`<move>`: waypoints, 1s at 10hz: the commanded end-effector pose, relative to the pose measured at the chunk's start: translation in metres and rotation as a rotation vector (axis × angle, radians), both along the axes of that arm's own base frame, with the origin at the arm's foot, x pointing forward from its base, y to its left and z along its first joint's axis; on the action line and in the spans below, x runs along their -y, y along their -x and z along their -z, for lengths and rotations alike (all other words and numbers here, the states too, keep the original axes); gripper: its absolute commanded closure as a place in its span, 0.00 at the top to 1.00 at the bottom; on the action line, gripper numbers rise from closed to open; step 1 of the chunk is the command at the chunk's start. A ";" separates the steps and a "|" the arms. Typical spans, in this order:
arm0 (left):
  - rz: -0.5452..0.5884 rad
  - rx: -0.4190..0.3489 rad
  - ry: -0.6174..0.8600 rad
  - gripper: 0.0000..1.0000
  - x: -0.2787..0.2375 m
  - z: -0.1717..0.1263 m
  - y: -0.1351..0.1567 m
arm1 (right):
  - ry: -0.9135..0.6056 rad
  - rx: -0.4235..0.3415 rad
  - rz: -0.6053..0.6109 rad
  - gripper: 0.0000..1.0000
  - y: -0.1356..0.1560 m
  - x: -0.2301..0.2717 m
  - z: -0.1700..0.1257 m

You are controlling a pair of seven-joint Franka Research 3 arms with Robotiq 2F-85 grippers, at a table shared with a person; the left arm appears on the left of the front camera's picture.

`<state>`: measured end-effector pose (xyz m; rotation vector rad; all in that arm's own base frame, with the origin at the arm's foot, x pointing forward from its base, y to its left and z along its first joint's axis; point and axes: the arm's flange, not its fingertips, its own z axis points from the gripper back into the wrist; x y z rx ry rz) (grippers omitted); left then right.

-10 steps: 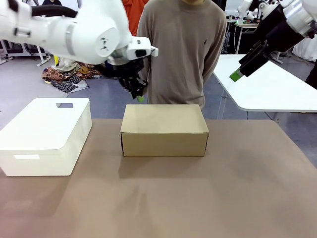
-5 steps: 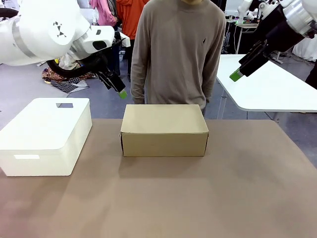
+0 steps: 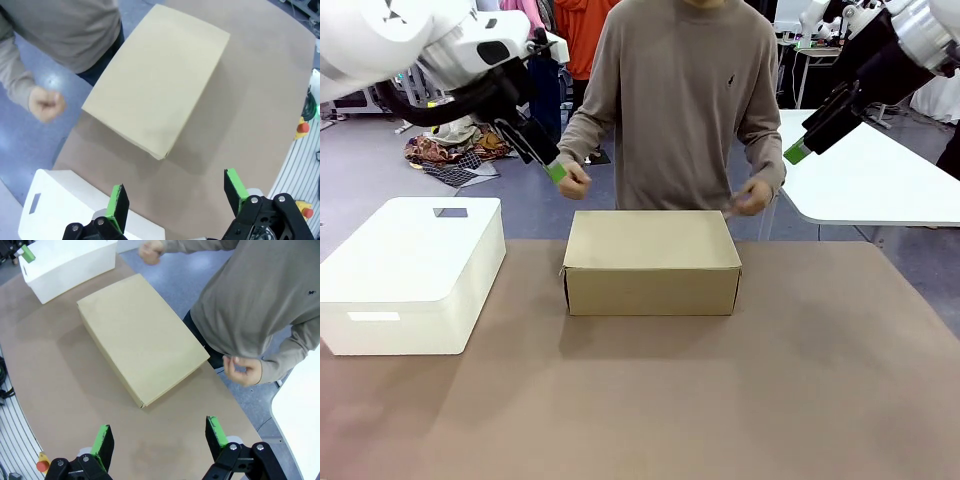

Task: Pack the shoes into the box.
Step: Press down on the lid of the Shoes Box.

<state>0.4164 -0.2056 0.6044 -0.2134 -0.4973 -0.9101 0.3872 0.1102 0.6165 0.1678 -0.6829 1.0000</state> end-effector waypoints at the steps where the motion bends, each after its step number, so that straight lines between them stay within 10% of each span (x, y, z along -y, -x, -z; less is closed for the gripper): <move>1: -0.023 0.003 -0.024 1.00 -0.004 -0.006 -0.003 | 0.006 -0.005 0.009 0.97 -0.001 0.000 -0.002; 10: -0.003 0.006 -0.004 1.00 -0.002 -0.004 0.000 | 0.006 -0.005 0.009 0.97 -0.001 0.000 -0.002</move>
